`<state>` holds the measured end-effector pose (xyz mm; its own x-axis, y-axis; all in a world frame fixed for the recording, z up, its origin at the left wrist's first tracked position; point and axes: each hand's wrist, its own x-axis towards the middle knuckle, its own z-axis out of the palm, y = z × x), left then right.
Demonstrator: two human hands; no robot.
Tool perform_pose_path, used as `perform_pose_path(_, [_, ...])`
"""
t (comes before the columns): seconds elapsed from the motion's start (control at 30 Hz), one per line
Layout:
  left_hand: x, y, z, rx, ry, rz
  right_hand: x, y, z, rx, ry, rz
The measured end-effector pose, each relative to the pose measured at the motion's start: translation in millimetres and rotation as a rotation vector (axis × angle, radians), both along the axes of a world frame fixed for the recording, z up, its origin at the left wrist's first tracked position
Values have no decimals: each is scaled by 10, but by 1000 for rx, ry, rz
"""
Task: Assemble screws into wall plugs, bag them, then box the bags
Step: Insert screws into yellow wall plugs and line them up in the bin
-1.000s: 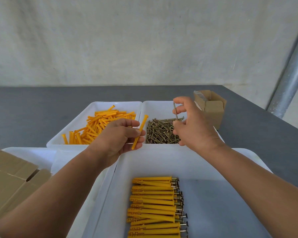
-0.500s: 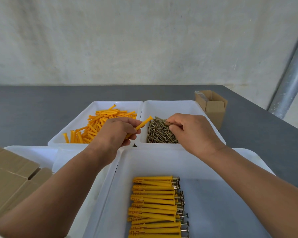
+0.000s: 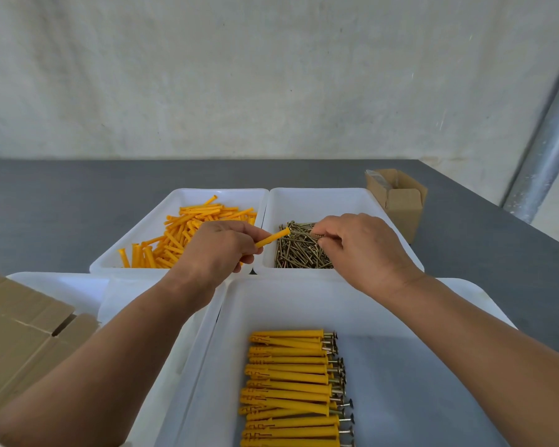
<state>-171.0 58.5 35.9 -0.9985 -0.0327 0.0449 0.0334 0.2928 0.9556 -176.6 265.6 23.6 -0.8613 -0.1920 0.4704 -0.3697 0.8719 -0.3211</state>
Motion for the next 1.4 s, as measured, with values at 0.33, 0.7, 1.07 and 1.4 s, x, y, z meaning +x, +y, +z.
perform_pose_path(0.33, [-4,25,-46,-169,65,23,57,-40,21,144,29,5])
perform_pose_path(0.7, [26,52,-50,-189,79,-24,103,-114,38,138,23,59])
perform_pose_path(1.07, [74,88,-38,-188,102,-66,142,-174,37,152,-1,156])
perform_pose_path(1.4, [99,99,-30,-211,113,-122,189,-224,57,189,33,197])
